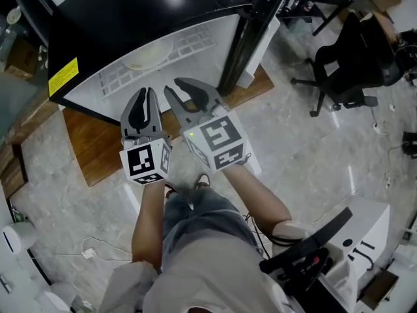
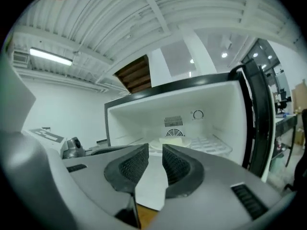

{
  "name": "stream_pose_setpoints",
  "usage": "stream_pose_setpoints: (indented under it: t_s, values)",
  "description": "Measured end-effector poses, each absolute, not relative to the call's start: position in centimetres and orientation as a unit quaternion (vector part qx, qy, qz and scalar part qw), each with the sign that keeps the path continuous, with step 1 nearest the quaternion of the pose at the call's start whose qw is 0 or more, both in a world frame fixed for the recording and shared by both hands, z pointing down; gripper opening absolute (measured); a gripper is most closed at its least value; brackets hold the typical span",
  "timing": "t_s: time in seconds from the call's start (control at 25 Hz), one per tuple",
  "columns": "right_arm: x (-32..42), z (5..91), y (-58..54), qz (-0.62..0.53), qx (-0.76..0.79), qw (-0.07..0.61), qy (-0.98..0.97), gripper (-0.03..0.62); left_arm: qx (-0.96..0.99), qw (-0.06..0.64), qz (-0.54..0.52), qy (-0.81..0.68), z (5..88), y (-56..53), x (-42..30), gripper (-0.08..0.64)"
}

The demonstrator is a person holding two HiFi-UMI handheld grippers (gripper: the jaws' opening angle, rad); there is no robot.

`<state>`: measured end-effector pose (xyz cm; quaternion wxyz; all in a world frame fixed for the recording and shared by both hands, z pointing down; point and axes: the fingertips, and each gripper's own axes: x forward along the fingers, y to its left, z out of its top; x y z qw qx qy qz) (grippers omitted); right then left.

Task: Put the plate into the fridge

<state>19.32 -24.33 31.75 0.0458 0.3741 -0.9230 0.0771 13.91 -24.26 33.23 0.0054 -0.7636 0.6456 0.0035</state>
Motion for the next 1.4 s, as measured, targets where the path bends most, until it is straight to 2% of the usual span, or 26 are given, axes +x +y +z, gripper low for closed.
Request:
stream_pose_setpoints:
  t_s: [0.12, 0.28, 0.68, 1.0, 1.4]
  values:
    - [18.7, 30.7, -20.8, 0.037, 0.391, 0.04, -0.919, 0.088, -0.752, -0.004, 0.003, 0.659, 33.2, -20.6, 12.6, 0.04]
    - [16.9, 29.7, -14.2, 0.005, 0.404, 0.036, -0.914, 0.041, -0.735, -0.02, 0.018, 0.677, 32.4, -14.4, 10.1, 0.019]
    - [15.0, 28.0, -4.6, 0.005, 0.424, 0.049, -0.904, 0.017, -0.738, -0.007, 0.012, 0.675, 29.0, -4.0, 8.8, 0.018]
    - [16.4, 27.3, -3.5, -0.012, 0.417, 0.052, -0.908, 0.015, -0.738, -0.004, 0.011, 0.675, 28.3, -2.1, 11.5, 0.018]
    - [21.6, 27.7, -5.3, -0.015, 0.411, 0.062, -0.91, 0.015, -0.728, -0.013, 0.018, 0.685, 28.3, -3.5, 16.0, 0.018]
